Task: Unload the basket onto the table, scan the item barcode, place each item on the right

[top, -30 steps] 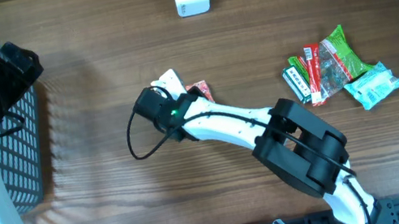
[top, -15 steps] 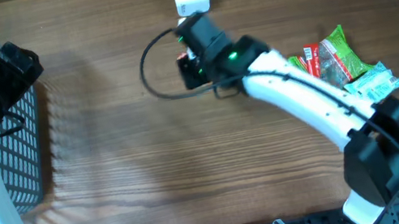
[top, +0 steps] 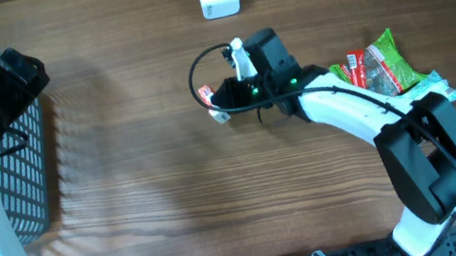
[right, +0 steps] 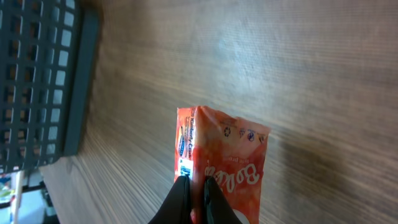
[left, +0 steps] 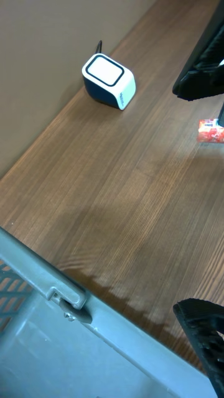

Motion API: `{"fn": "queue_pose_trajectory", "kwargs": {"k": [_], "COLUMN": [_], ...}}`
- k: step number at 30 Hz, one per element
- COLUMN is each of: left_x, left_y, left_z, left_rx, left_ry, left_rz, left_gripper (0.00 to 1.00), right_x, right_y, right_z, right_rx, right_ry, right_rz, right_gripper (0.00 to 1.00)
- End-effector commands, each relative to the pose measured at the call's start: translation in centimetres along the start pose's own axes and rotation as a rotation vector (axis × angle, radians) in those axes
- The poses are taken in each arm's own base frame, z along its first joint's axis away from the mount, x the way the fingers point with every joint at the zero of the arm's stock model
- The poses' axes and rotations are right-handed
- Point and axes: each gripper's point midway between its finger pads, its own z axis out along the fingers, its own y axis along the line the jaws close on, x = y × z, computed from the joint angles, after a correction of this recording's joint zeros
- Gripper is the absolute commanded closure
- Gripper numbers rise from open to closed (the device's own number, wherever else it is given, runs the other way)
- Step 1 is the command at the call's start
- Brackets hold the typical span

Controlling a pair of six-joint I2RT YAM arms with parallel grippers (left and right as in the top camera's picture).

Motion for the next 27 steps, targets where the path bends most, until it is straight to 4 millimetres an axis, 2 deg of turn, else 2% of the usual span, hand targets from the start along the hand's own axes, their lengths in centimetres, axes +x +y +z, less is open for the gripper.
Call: {"fn": "queue_pose_trajectory", "kwargs": {"k": [1, 4, 8, 10, 11, 15, 17, 20, 23, 26, 27], "left_x": [-0.1, -0.1, -0.1, -0.1, -0.1, -0.1, -0.1, -0.1, -0.1, -0.1, -0.1], "left_y": [-0.5, -0.5, -0.5, -0.5, -0.5, -0.5, -0.5, -0.5, -0.5, -0.5, -0.5], "left_z": [-0.2, -0.2, -0.2, -0.2, -0.2, -0.2, -0.2, -0.2, -0.2, -0.2, -0.2], "left_rx": [0.017, 0.017, 0.017, 0.017, 0.017, 0.017, 0.017, 0.017, 0.017, 0.017, 0.017], "left_ry": [-0.005, -0.005, -0.005, -0.005, -0.005, -0.005, -0.005, -0.005, -0.005, -0.005, -0.005], "left_rz": [0.021, 0.021, 0.021, 0.021, 0.021, 0.021, 0.021, 0.021, 0.021, 0.021, 0.021], "left_gripper": [0.00, 0.00, 0.00, 0.00, 0.00, 0.00, 0.00, 0.00, 0.00, 0.00, 0.00], "right_x": [2.3, 2.6, 3.0, 3.0, 3.0, 3.1, 3.1, 2.6, 0.9, -1.1, -1.5], "right_y": [-1.2, -2.6, -3.0, -3.2, -3.4, -3.8, -3.9, -3.6, -2.3, -1.4, -1.3], "right_z": [0.9, 1.1, 1.3, 1.3, 1.3, 1.2, 1.2, 1.0, -0.4, -3.0, -3.9], "right_rx": [-0.014, 0.031, 0.025, 0.038, 0.046, 0.070, 0.074, 0.063, 0.010, -0.011, -0.007], "right_ry": [0.043, 0.013, 0.000, -0.002, -0.004, -0.005, -0.003, -0.017, -0.052, -0.112, -0.129], "right_rz": [0.038, 0.035, 0.027, 0.030, 0.030, 0.037, 0.000, -0.024, -0.066, -0.078, -0.080], "right_gripper": [0.96, 0.96, 0.93, 0.85, 0.75, 0.67, 0.46, 0.34, 0.18, 0.12, 0.02]}}
